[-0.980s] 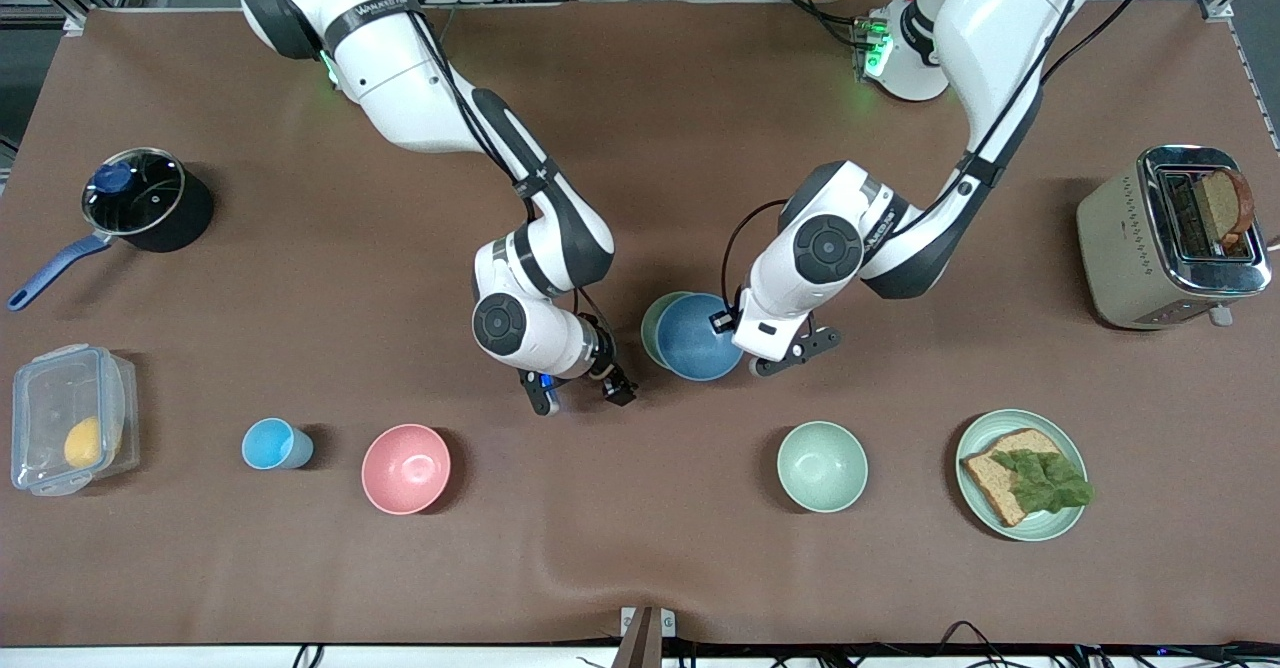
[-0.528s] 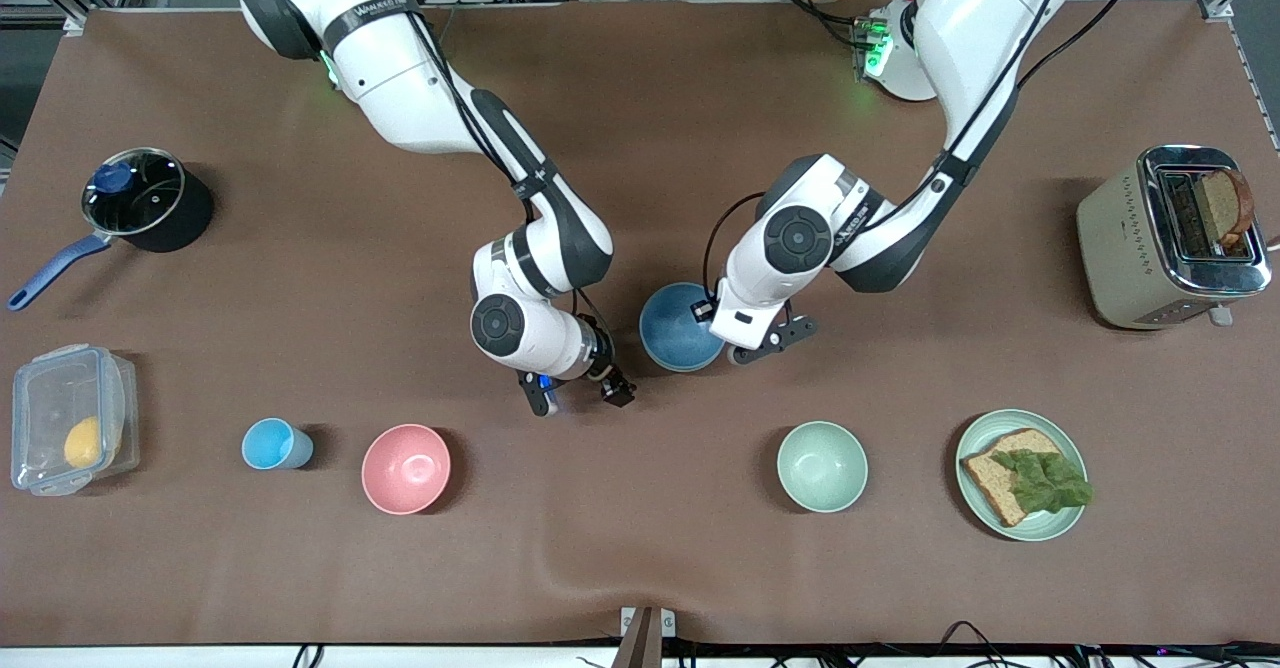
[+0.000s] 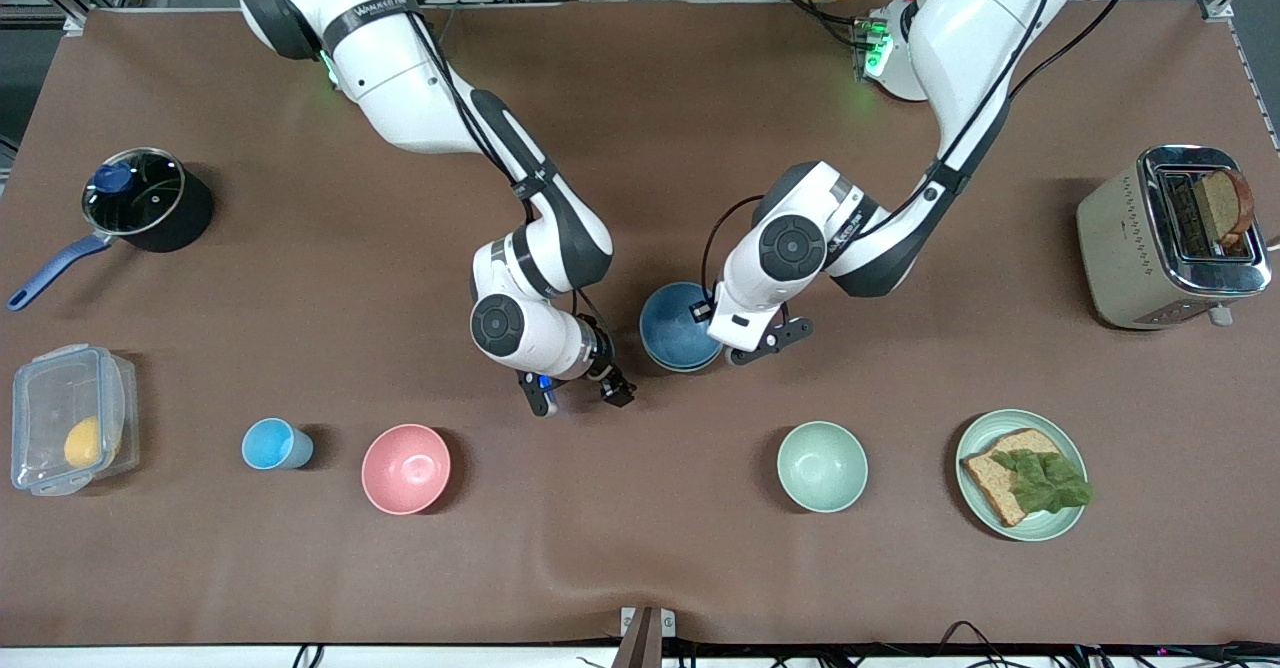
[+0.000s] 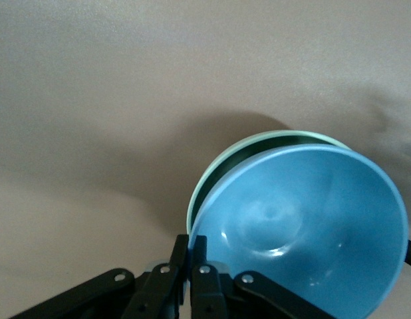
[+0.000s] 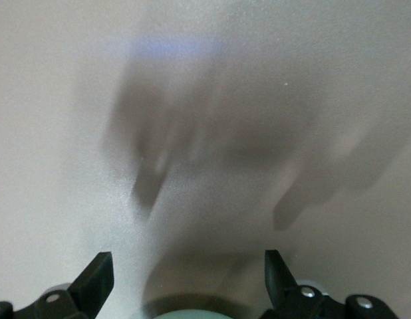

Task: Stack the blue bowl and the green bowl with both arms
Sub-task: 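Lower the blue bowl into the green bowl and open the left gripper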

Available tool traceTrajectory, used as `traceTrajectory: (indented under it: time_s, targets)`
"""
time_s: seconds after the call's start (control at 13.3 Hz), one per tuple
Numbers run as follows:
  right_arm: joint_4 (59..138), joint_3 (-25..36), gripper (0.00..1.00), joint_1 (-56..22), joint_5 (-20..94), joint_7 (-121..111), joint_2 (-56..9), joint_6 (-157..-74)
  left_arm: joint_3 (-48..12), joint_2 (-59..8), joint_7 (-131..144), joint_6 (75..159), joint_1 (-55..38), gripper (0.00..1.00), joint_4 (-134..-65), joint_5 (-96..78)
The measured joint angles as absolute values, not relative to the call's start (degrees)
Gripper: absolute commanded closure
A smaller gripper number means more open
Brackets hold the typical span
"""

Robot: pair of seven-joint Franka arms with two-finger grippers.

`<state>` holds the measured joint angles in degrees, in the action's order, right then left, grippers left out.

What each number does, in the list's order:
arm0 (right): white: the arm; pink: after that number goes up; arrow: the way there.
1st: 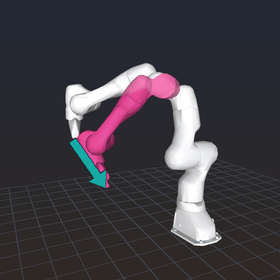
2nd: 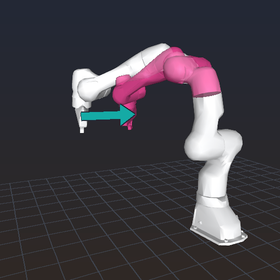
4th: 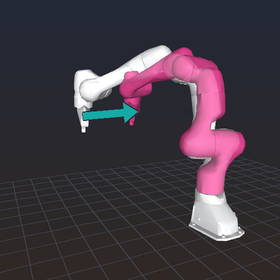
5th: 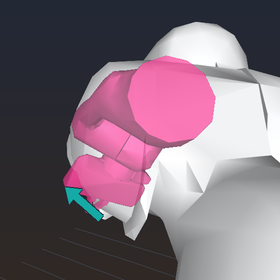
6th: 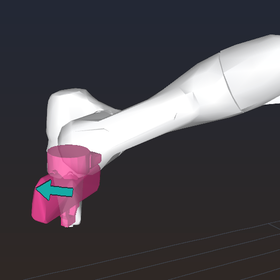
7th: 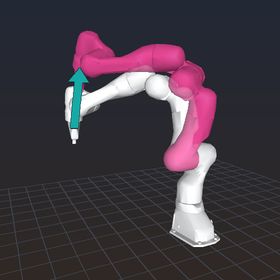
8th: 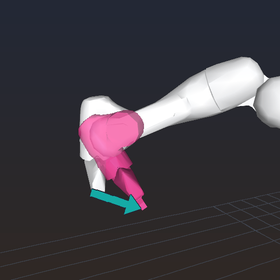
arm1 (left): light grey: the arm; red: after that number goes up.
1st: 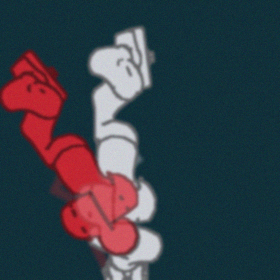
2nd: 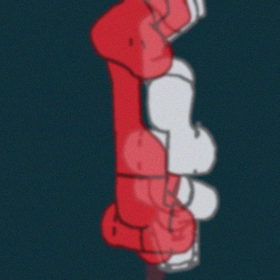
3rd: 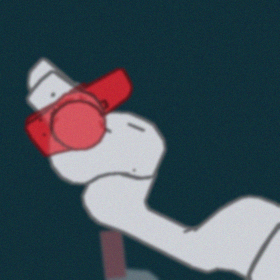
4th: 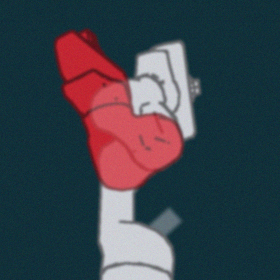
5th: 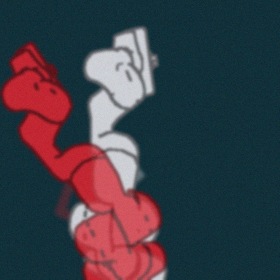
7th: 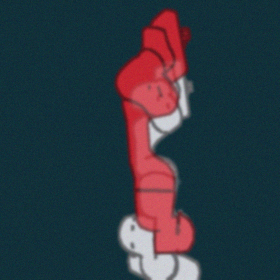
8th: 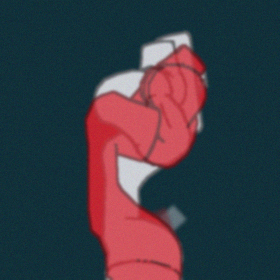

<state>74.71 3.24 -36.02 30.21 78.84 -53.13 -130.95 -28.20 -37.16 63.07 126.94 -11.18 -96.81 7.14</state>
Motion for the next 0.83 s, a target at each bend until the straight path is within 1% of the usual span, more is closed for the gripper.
traceTrajectory:
  time_s: [0.6,0.68,0.83]
  targets:
    - [74.6,3.3,0.00,-35.6,30.2,78.8,-53.1,-131.0,-28.2,-38.2,63.1,127.8,-11.3,1.00,-96.8,7.1]
    - [74.5,3.3,0.00,-35.6,30.2,78.8,-53.1,-131.0,-28.2,-38.2,63.1,127.9,-11.4,0.89,-96.8,7.1]
    - [74.5,3.3,0.00,-35.6,30.2,78.8,-53.1,-131.1,-28.2,-38.4,63.1,128.3,-11.5,0.42,-96.8,7.1]
